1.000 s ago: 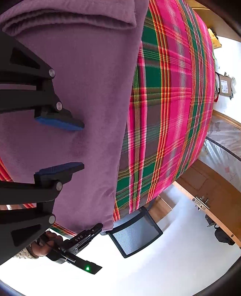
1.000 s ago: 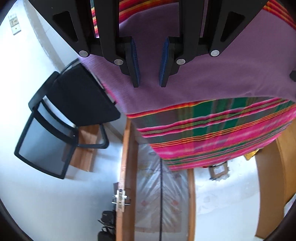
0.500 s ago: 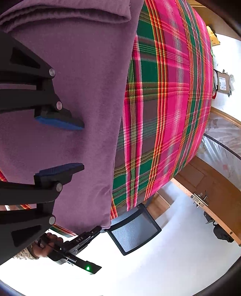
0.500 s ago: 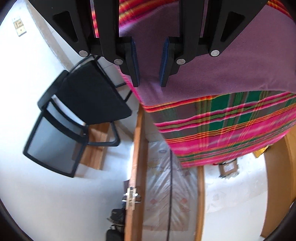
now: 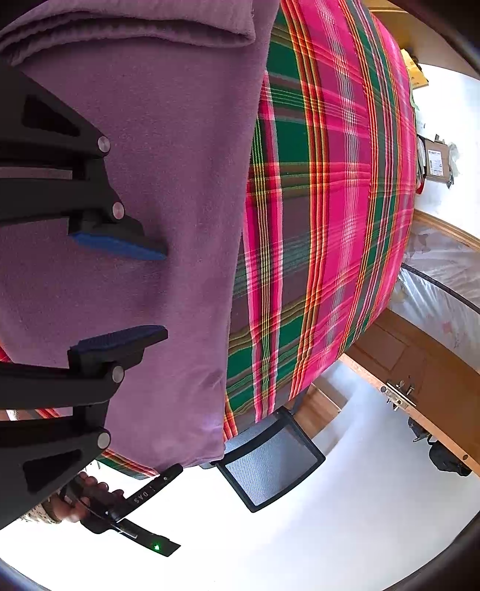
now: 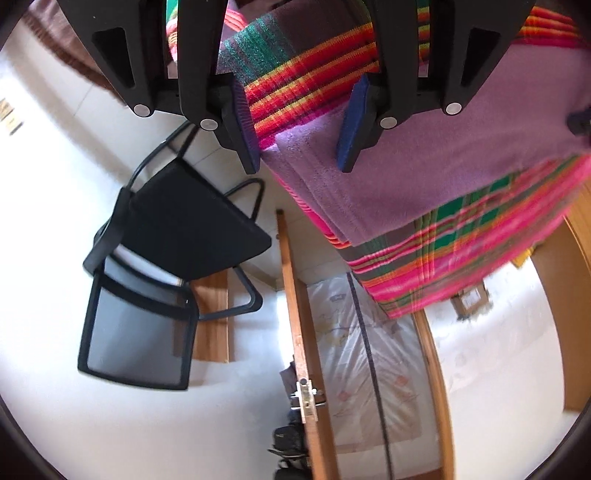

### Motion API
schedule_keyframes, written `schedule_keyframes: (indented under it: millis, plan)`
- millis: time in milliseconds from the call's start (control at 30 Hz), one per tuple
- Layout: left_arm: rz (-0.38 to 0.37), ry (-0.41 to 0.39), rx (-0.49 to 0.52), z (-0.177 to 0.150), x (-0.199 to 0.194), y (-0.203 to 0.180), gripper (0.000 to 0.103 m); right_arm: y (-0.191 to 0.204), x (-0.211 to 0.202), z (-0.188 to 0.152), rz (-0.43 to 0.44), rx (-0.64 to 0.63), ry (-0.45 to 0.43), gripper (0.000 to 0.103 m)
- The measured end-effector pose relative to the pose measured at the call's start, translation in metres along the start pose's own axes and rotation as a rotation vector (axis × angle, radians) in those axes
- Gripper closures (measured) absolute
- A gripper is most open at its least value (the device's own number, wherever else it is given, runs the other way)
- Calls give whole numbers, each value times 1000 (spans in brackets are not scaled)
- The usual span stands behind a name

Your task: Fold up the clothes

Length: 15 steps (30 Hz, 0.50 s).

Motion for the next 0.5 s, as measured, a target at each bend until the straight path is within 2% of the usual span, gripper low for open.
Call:
schedule_keyframes:
  millis: [133, 300, 500]
  plan:
    - [-3, -1, -13, 0, 0, 1, 65, -3, 5, 1, 4, 17, 14, 49]
    - [14, -2, -5, 0, 1, -1, 65, -9, 11, 2, 43, 70, 23, 47]
    - [24, -3, -8, 0, 1, -1, 65, -4, 13, 2, 51, 62, 18, 47]
Point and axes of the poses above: each gripper's, at about its wrist camera, not at the fingertips, and x roughly the way its jaws point, y to its left, z to its top, the point moved 4 cm from there along x, roughly the way its jaws point, and after that the axes turned 5 degrees about -y, right-handed, at the moved point
